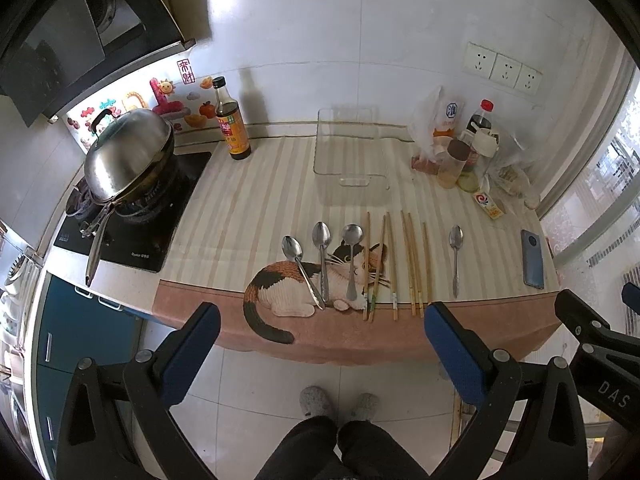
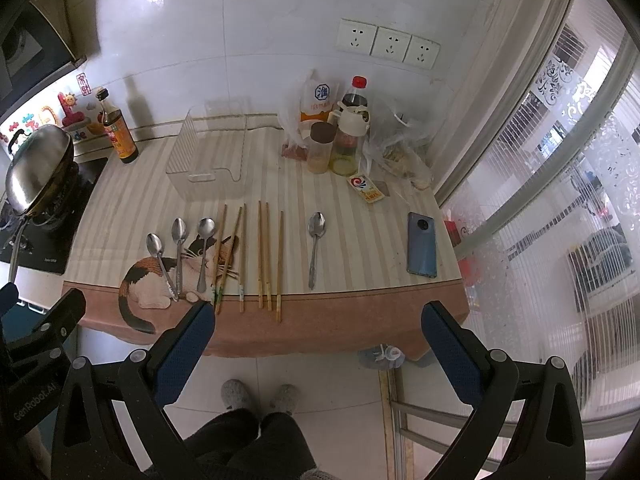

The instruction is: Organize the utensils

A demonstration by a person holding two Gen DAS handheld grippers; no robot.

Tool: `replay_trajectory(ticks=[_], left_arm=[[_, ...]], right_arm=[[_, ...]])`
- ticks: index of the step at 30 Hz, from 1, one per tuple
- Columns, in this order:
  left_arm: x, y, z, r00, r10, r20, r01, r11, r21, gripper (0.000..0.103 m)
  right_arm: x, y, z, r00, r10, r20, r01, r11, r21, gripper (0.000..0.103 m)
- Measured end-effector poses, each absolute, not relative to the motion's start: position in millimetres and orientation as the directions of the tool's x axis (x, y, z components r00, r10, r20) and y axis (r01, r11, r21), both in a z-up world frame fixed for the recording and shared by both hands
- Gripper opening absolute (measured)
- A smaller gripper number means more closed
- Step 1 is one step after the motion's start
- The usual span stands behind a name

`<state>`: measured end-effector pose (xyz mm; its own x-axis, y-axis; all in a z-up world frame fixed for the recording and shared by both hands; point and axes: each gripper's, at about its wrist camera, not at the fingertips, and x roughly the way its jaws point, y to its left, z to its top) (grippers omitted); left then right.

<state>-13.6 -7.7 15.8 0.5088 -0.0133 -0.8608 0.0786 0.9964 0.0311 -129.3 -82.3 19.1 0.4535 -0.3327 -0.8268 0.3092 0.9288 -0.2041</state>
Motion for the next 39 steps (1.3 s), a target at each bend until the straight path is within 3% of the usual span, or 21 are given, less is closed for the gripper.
replay_trajectory(ticks=[33, 39], left_arm=[[-9.5, -2.8, 12.6, 0.511, -0.022, -0.860, 0.084, 0.996, 0.025, 0.103], [26.0, -3.4, 10.3, 0.570, 0.000, -0.822, 0.090, 0.994, 0.062, 0.103]], right_arm=[[-120.7, -80.1, 23.3, 0.452, -0.328, -0.829, 0.308, 0.930, -0.200, 0.103], [-106.8, -84.2, 13.4, 0.495, -0.289, -0.820, 0.323, 0.937, -0.135, 0.103]])
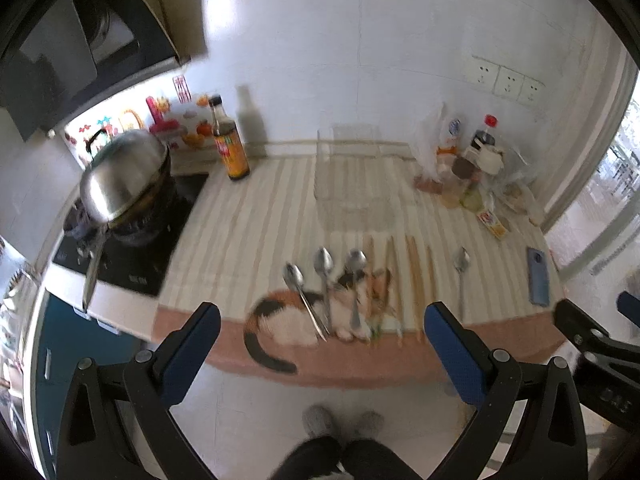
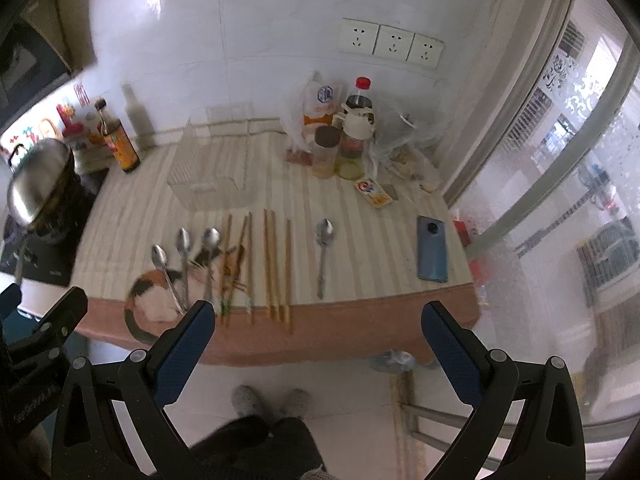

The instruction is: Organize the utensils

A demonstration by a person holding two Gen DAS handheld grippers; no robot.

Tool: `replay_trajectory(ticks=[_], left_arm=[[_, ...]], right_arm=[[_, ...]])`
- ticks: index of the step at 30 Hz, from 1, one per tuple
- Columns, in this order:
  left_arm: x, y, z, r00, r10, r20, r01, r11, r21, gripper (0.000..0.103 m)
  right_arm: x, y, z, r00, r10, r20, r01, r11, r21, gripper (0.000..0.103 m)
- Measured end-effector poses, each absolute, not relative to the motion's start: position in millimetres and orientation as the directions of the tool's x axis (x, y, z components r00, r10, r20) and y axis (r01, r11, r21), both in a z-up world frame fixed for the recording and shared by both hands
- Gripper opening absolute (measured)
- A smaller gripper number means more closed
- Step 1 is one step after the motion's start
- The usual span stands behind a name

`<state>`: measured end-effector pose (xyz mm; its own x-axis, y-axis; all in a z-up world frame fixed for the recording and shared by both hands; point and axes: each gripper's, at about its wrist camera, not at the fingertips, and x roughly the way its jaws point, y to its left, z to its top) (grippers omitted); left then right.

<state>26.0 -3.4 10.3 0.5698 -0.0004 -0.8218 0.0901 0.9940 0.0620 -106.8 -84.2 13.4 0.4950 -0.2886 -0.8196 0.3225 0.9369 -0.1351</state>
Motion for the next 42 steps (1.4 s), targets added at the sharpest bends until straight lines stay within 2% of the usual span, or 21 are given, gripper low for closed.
replay_trajectory(ticks=[5, 9, 11, 14, 16, 17, 19, 21, 22, 24, 25, 26, 28, 32, 36, 37, 40, 42], left_arm=[[58.8, 14.2, -11.9, 0.613, 0.042, -0.789, 0.061, 0.993, 0.100, 0.103], [87.6, 27.8, -41.0, 0.587, 0.025, -0.809, 0.071, 0.994, 0.083, 0.103], [100.3, 29.3, -59.6, 0.565, 0.031, -0.825, 0.079, 0.993, 0.092, 0.103], [113.7, 26.8, -87.9, 0.511, 0.026, -0.859, 0.086, 0.993, 0.081, 0.103], [118.9, 20.5, -108.3, 0.460, 0.008, -0.888, 0.098, 0.993, 0.060, 0.103], [121.9, 16.2, -117.1, 0.436, 0.006, -0.900, 0.104, 0.993, 0.057, 0.103], [127.2, 5.2, -138.9, 0.381, 0.007, -0.924, 0.114, 0.992, 0.055, 0.103], [133.0, -7.5, -159.9, 0.329, 0.002, -0.944, 0.123, 0.991, 0.045, 0.102], [137.3, -15.8, -171.9, 0.299, -0.002, -0.954, 0.126, 0.991, 0.037, 0.098], [147.4, -29.2, -195.1, 0.225, -0.021, -0.974, 0.125, 0.992, 0.008, 0.081], [152.2, -33.8, -205.6, 0.186, -0.027, -0.982, 0.119, 0.993, -0.005, 0.063], [155.8, -37.0, -213.6, 0.155, -0.035, -0.987, 0.111, 0.994, -0.018, 0.050], [161.3, -42.5, -225.4, 0.113, -0.040, -0.993, 0.091, 0.995, -0.029, 0.043], [170.9, -53.5, -236.9, 0.084, -0.028, -0.996, 0.083, 0.996, -0.021, 0.043], [181.3, -64.5, -246.6, 0.063, -0.026, -0.998, 0.070, 0.997, -0.022, 0.043], [184.4, -68.3, -249.0, 0.053, -0.032, -0.998, 0.070, 0.997, -0.028, 0.043], [188.4, -82.6, -258.2, 0.021, -0.055, -0.998, 0.084, 0.995, -0.053, 0.043], [187.0, -94.6, -265.5, 0.004, -0.060, -0.998, 0.107, 0.992, -0.059, 0.043]], right_arm=[[-88.1, -85.9, -9.8, 0.502, -0.310, -0.807, 0.359, 0.924, -0.132, 0.103], [-67.2, -93.1, -40.4, 0.480, -0.312, -0.820, 0.408, 0.907, -0.106, 0.103], [-55.6, -98.1, -59.5, 0.471, -0.291, -0.833, 0.418, 0.905, -0.080, 0.099], [-41.0, -108.8, -92.3, 0.431, -0.239, -0.870, 0.421, 0.906, -0.040, 0.086], [-29.6, -119.0, -117.6, 0.399, -0.178, -0.899, 0.418, 0.908, 0.006, 0.070], [-24.9, -123.7, -129.2, 0.382, -0.151, -0.912, 0.416, 0.909, 0.024, 0.066], [-12.0, -134.7, -154.7, 0.349, -0.089, -0.933, 0.411, 0.909, 0.067, 0.045], [0.1, -145.8, -181.0, 0.316, -0.054, -0.947, 0.407, 0.910, 0.084, 0.035], [6.1, -150.7, -191.0, 0.304, -0.039, -0.952, 0.403, 0.911, 0.092, 0.027], [19.8, -161.2, -212.6, 0.269, 0.001, -0.963, 0.396, 0.912, 0.112, 0.024], [26.5, -167.4, -224.7, 0.250, 0.021, -0.968, 0.396, 0.910, 0.122, 0.024], [34.9, -173.8, -237.5, 0.229, 0.046, -0.972, 0.396, 0.908, 0.137, 0.024], [47.9, -180.4, -253.0, 0.202, 0.076, -0.976, 0.392, 0.907, 0.152, 0.024], [76.2, -182.0, -281.3, 0.157, 0.118, -0.980, 0.352, 0.921, 0.167, 0.024], [94.5, -170.4, -300.3, 0.098, 0.074, -0.992, 0.280, 0.955, 0.099, 0.023], [96.4, -168.5, -297.6, 0.108, 0.044, -0.993, 0.267, 0.961, 0.071, 0.017], [94.9, -171.4, -292.8, 0.093, 0.015, -0.996, 0.264, 0.964, 0.040, 0.008], [92.3, -180.0, -291.8, 0.083, 0.016, -0.996, 0.282, 0.958, 0.039, 0.007]])
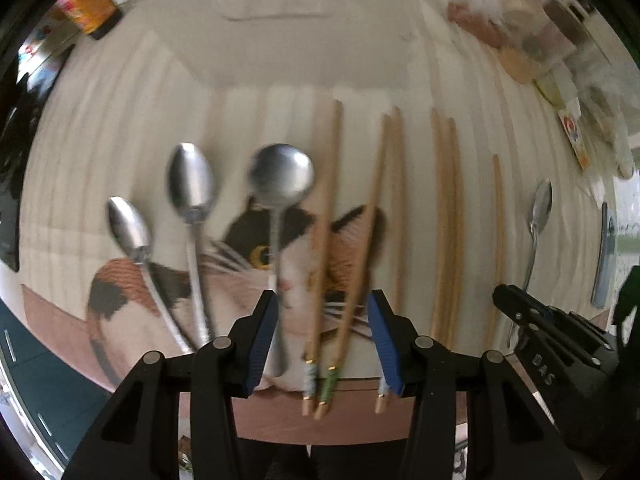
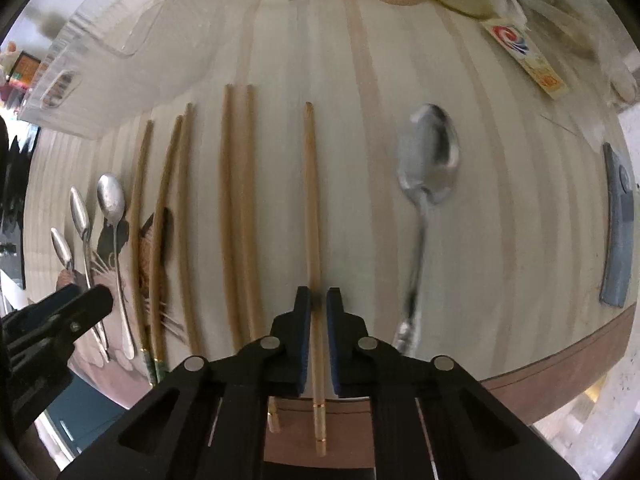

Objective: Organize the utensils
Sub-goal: 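Grasp a wooden chopstick with the left tool while the right tool grasps another chopstick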

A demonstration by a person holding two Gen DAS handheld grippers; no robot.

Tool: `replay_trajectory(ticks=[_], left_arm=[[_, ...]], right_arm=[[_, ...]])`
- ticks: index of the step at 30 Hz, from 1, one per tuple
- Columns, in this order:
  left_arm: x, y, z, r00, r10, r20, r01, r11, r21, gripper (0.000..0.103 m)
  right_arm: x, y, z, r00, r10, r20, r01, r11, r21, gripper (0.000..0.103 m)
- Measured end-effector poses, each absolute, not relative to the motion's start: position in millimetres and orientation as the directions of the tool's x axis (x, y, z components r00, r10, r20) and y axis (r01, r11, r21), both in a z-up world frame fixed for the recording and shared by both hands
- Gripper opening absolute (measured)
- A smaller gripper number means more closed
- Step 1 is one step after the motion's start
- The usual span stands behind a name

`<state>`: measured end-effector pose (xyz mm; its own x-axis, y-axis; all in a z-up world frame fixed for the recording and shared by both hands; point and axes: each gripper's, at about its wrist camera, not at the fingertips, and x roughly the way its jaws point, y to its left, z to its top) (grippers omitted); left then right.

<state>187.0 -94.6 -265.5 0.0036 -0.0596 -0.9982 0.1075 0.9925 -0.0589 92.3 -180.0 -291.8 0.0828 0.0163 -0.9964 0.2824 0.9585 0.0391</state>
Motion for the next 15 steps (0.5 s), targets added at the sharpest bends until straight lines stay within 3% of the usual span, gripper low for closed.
replay_trajectory(ticks=[4, 9, 11, 15], left_arm=[[182.6, -115.3, -280.1, -0.033, -0.066, -0.997, 0.159, 0.985, -0.070, 0.041], [179.8, -134.6, -293.3, -0.037, -0.056, -0.998, 0.206, 0.977, -0.062, 0.025], [179.7, -140.9, -293.7, -0.019, -0.024, -1.000, 0.235, 0.972, -0.027, 0.013], [179.2, -145.2, -292.4, -0.006, -0.008, -1.000, 0.240, 0.971, -0.009, 0.011]], right_arm=[[86.2, -193.3, -289.5, 0.059, 0.019, -0.998, 0.287, 0.957, 0.035, 0.007], [80.4, -203.7, -284.9, 0.045, 0.013, -0.999, 0.293, 0.956, 0.025, 0.007], [79.8, -206.9, -280.6, 0.044, 0.012, -0.999, 0.303, 0.953, 0.025, 0.008], [75.3, -210.0, -280.2, 0.046, -0.004, -0.999, 0.307, 0.952, 0.010, 0.008]])
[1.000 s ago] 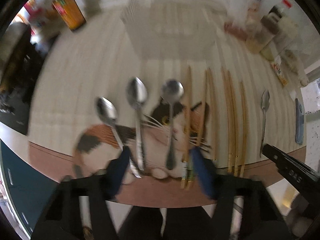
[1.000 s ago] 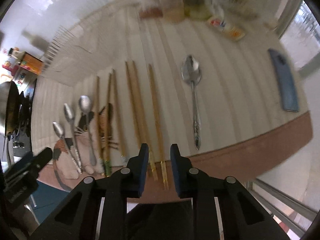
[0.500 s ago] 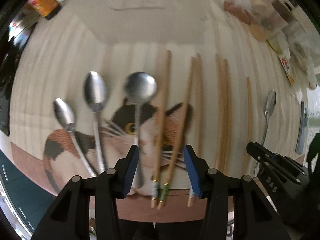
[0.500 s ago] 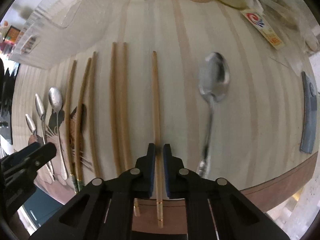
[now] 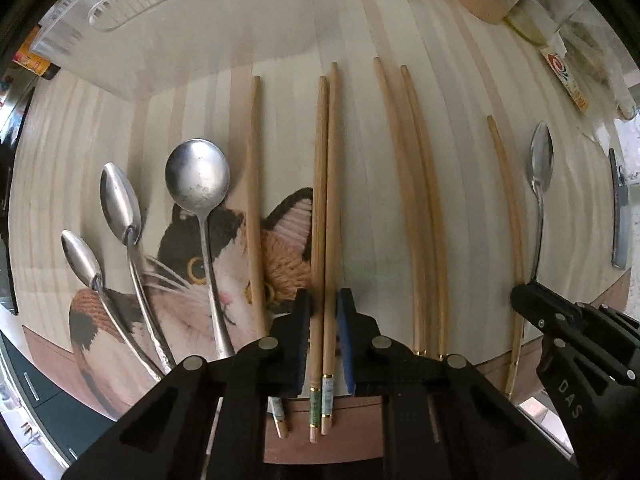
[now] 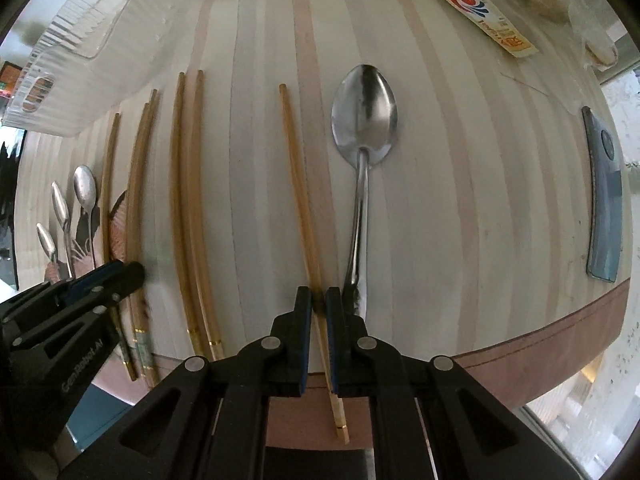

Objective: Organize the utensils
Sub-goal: 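Grasp a wooden chopstick with the left tool while the right tool grasps another chopstick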

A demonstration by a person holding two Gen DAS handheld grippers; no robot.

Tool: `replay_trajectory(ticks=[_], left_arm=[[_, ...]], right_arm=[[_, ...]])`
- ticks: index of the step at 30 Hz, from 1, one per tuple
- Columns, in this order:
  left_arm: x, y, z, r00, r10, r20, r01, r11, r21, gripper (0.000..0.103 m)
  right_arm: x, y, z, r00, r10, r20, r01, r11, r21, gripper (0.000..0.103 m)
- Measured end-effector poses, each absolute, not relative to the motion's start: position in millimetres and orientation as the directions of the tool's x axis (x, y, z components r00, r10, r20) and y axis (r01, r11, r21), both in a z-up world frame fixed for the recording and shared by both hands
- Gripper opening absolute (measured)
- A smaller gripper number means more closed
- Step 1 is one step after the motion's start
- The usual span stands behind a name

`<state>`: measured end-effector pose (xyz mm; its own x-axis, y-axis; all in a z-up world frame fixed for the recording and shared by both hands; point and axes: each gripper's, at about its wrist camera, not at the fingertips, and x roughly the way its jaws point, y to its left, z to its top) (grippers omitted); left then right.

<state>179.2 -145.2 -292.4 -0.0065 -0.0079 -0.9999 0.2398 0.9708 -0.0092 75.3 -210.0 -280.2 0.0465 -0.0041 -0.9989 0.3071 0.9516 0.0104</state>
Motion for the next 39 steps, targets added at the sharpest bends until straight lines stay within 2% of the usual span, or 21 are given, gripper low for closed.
replay_trajectory(ticks=[3, 4, 10, 15, 21, 24, 26, 29, 34, 36, 39], left_arm=[[167.8, -137.8, -286.3, 0.006, -0.010, -1.000, 0.233, 0.972, -0.008, 0.008], [164.2, -129.4, -274.6, 0.011, -0.016, -1.000, 0.235, 0.972, -0.013, 0.000], [141.7, -125.5, -268.6, -0.003, -0.049, -0.999, 0.244, 0.969, -0.048, 0.000], [145.9, -112.4, -286.0, -0.039, -0.061, -0.997, 0.228, 0.971, -0.068, 0.009], [147.1, -74.2, -276.9, -0.034, -0.204, -0.978, 0.131, 0.970, -0.207, 0.009], [145.7, -61.0, -282.3, -0.035, -0.172, -0.984, 0.123, 0.977, -0.175, 0.013], [137.7, -60.4, -275.7, -0.037, -0.146, -0.989, 0.135, 0.979, -0.149, 0.020], [133.7, -63.3, -284.7, -0.048, -0.143, -0.989, 0.149, 0.977, -0.149, 0.021], [128.5, -77.4, -291.1, -0.021, -0.077, -0.997, 0.213, 0.974, -0.080, 0.019], [124.8, -75.1, -292.6, -0.013, -0.073, -0.997, 0.203, 0.976, -0.075, 0.011], [123.7, -70.1, -294.5, -0.032, -0.107, -0.994, 0.156, 0.982, -0.111, 0.011]], right_arm=[[75.9, -198.5, -286.5, 0.050, -0.009, -0.999, 0.312, 0.950, 0.007, 0.008], [76.2, -193.5, -288.9, 0.045, -0.004, -0.999, 0.312, 0.950, 0.010, 0.008], [69.5, -171.9, -298.5, 0.017, -0.005, -1.000, 0.281, 0.960, 0.000, 0.007], [75.1, -166.9, -302.8, 0.009, -0.007, -1.000, 0.300, 0.954, -0.004, 0.007], [69.2, -191.6, -301.6, 0.009, 0.038, -0.999, 0.336, 0.941, 0.039, 0.007], [69.1, -199.9, -300.9, 0.013, 0.050, -0.999, 0.352, 0.935, 0.051, 0.007], [69.4, -201.9, -300.7, 0.013, 0.046, -0.999, 0.355, 0.934, 0.048, 0.007], [70.7, -203.5, -300.6, 0.016, 0.040, -0.999, 0.355, 0.934, 0.043, 0.007], [67.6, -199.6, -302.7, 0.018, 0.038, -0.999, 0.358, 0.933, 0.042, 0.007], [67.0, -199.3, -302.7, 0.017, 0.035, -0.999, 0.359, 0.932, 0.039, 0.007], [66.6, -196.9, -299.8, 0.018, 0.041, -0.999, 0.369, 0.928, 0.045, 0.007]])
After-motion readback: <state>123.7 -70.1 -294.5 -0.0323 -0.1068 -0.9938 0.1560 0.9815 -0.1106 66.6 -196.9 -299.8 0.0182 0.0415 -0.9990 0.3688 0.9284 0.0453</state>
